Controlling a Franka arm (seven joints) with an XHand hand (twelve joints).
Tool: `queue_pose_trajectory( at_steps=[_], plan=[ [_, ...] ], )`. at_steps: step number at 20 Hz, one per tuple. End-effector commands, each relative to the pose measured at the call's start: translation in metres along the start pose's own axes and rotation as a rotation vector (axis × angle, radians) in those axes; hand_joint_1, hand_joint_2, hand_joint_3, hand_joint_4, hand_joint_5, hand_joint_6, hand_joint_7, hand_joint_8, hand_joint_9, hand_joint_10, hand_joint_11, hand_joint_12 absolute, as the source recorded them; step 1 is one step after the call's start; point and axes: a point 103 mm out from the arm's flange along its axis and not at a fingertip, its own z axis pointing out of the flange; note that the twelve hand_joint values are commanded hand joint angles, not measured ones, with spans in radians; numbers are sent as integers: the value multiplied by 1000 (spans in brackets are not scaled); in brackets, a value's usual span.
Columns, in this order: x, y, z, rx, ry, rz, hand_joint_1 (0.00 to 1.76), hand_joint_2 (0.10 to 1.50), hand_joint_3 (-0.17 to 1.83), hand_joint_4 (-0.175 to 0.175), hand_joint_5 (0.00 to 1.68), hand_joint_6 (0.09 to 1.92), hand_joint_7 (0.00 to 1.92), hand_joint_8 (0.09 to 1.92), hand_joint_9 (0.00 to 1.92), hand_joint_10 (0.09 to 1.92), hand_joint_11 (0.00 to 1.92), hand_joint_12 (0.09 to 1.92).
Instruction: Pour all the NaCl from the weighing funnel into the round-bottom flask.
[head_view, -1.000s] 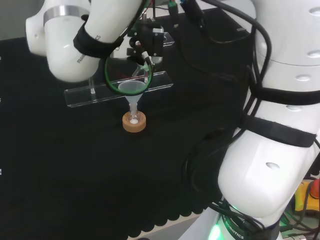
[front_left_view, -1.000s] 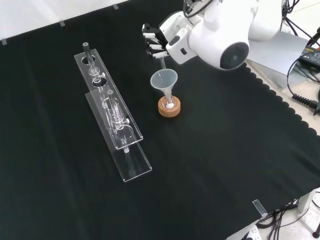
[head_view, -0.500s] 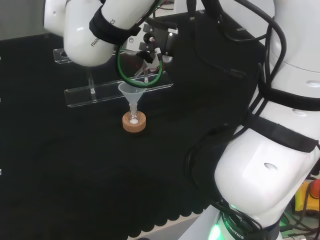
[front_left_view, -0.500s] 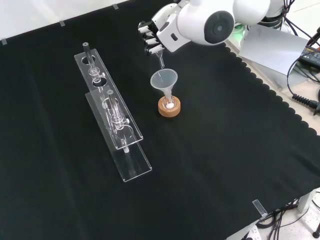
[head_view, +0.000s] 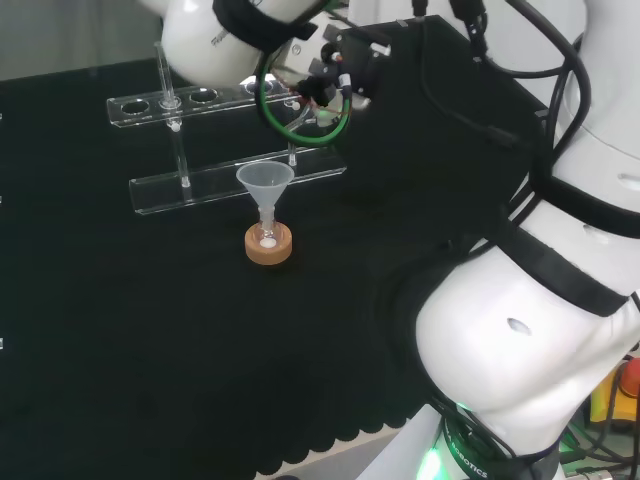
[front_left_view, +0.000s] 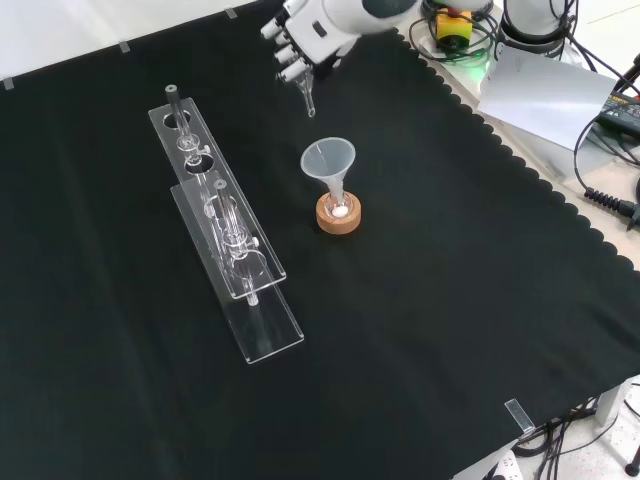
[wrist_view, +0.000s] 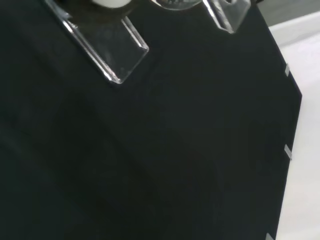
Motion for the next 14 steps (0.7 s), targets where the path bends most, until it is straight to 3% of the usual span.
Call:
queue_pose_trajectory(
  at_steps=[1,14],
  plan=[
    [23,19,26,-21,70,-81,1249,1037,-12,60,1163,761,1188,651,1430,161,1141,810],
    [15,25,56,-32,171,-80,1249,1038,-12,59,1162,763,1187,652,1430,158,1141,809]
  ],
)
